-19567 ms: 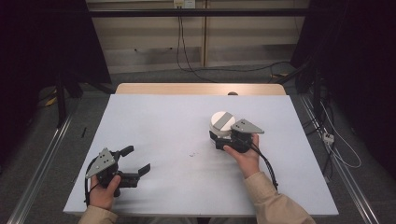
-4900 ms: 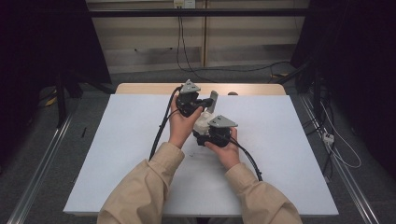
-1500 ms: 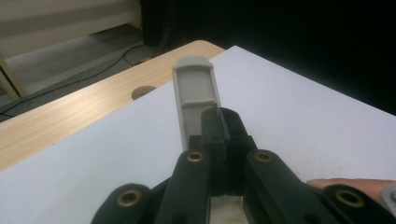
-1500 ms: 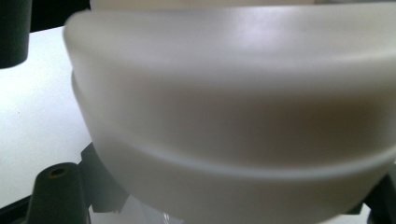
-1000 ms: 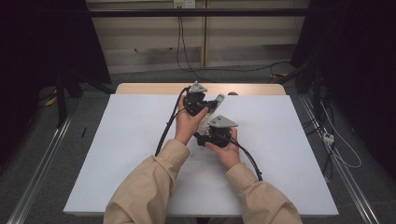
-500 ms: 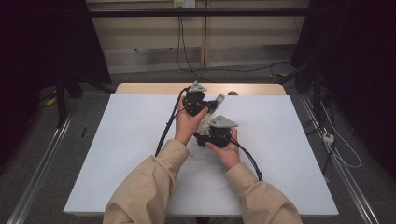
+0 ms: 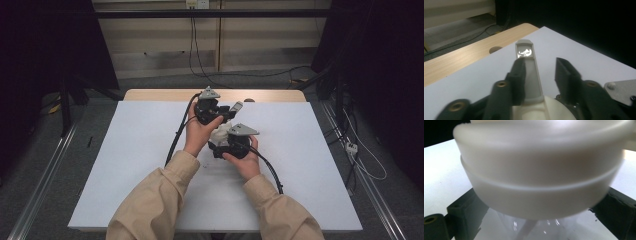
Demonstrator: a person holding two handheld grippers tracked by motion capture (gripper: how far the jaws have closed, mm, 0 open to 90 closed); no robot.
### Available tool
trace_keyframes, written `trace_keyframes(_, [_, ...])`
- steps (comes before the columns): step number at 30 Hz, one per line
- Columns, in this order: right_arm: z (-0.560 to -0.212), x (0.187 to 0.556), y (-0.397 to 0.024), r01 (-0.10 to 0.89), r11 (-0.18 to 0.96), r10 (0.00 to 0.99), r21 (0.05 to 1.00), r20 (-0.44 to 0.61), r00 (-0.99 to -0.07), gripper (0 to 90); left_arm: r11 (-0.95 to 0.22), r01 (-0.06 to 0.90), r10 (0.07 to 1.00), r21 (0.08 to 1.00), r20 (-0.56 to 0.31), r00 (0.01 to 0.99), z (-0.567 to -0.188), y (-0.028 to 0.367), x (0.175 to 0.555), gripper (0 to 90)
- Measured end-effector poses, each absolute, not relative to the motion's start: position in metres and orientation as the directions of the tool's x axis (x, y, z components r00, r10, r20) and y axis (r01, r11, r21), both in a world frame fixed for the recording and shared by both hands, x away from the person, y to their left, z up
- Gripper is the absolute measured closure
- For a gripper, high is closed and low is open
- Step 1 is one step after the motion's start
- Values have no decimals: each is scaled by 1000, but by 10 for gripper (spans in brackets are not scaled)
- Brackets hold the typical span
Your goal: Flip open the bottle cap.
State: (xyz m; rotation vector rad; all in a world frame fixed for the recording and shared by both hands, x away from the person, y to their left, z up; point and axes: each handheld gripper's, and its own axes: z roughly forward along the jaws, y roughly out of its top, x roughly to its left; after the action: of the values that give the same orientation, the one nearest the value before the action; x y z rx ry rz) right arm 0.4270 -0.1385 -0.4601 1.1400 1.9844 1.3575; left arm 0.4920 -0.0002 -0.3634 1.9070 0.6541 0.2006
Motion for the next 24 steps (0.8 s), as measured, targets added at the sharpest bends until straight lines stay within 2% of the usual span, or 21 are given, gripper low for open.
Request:
trace_keyframes(5, [-455, 423, -144, 366, 163, 835, 916, 70, -546, 44, -267, 375, 520, 888, -195, 832, -363, 10, 486, 401])
trace_keyframes(11, [-453, 412, -147, 353, 184, 820, 917, 55, -570, 59, -274, 360, 510, 892, -183, 841, -361, 27, 475, 274])
trace_keyframes(24, [-444, 385, -168, 365, 181, 795, 913, 83, -601, 54, -296, 345, 510, 890, -158, 846, -375, 66, 449, 185])
